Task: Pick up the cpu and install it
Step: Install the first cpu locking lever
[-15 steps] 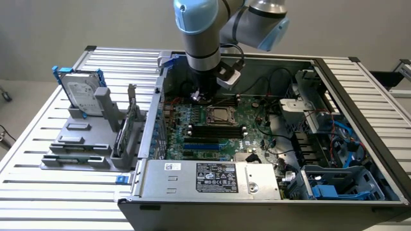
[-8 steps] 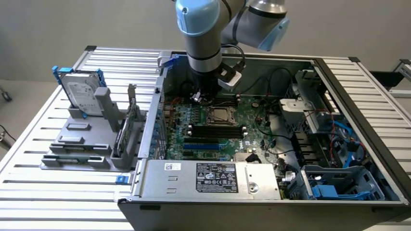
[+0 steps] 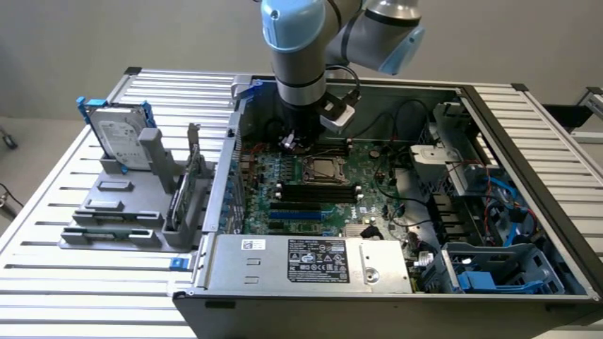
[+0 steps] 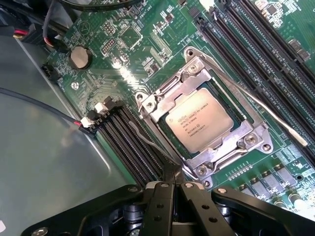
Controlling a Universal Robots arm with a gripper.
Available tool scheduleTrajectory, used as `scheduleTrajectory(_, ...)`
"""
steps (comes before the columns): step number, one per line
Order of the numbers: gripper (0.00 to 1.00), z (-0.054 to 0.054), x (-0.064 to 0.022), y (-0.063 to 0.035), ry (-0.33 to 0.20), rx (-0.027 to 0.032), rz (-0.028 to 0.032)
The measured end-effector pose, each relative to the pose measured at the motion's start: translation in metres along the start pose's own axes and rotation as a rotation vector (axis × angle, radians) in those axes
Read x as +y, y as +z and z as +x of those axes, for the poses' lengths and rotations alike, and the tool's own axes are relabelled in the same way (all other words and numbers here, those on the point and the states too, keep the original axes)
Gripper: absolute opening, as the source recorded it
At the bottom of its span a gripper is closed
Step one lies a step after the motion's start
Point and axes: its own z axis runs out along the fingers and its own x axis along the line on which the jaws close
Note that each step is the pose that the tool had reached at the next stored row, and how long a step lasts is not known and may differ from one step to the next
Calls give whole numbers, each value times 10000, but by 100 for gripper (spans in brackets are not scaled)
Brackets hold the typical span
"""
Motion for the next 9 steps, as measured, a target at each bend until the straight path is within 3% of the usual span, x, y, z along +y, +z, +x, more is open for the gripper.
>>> scheduleTrajectory(5,11,17,9,5,16,-86,42)
scheduleTrajectory(9,11,39,31,13,18,-117,44)
